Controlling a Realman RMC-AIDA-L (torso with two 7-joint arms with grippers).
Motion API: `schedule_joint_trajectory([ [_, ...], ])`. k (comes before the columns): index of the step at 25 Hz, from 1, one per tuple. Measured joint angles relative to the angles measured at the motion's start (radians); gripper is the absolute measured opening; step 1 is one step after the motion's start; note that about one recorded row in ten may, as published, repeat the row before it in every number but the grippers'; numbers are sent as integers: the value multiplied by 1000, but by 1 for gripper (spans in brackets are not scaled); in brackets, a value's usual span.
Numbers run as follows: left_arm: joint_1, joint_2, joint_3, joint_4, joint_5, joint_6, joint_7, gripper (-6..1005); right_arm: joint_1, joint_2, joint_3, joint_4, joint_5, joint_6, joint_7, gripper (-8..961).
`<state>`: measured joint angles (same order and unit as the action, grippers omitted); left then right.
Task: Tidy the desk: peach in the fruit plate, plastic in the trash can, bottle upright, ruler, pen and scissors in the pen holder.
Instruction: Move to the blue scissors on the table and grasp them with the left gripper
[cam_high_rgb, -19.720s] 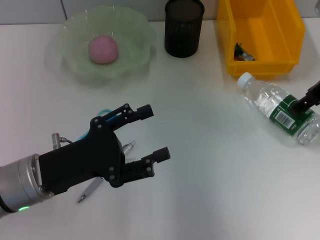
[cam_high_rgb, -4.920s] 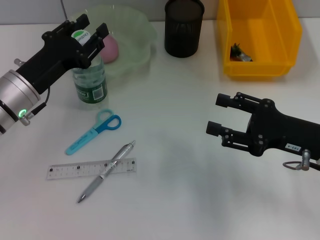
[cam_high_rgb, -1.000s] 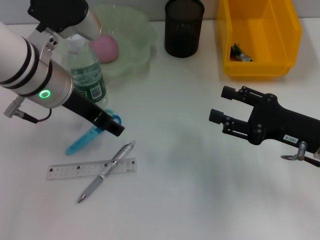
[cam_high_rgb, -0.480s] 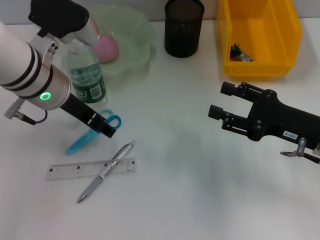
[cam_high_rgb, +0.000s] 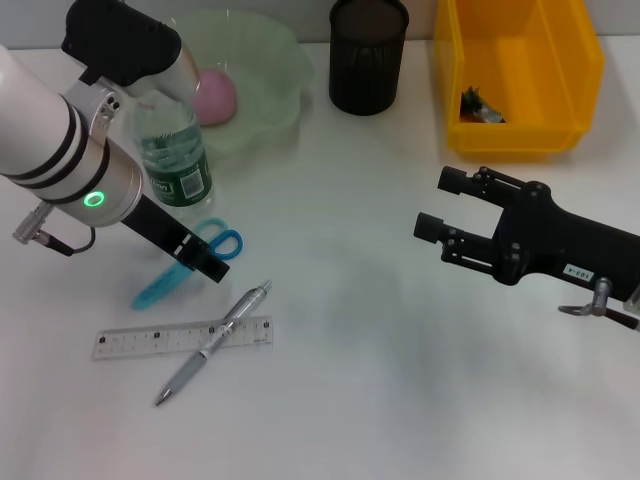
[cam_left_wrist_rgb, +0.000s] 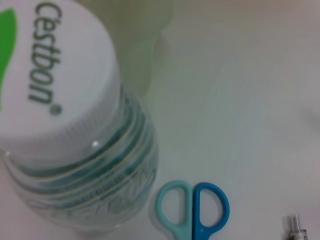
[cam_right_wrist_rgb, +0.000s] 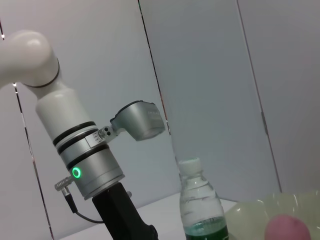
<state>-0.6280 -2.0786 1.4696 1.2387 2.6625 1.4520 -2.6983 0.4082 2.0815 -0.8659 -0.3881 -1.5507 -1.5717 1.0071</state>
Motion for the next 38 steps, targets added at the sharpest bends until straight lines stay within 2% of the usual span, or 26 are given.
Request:
schedule_joint_trajectory([
  [21, -80, -1, 39, -56, 55, 14, -43, 757, 1, -2, 0, 23, -1, 0, 0, 727],
  [38, -144, -1, 52, -150, 101, 30, -54, 757, 1, -2, 2, 23, -1, -1, -4, 727],
])
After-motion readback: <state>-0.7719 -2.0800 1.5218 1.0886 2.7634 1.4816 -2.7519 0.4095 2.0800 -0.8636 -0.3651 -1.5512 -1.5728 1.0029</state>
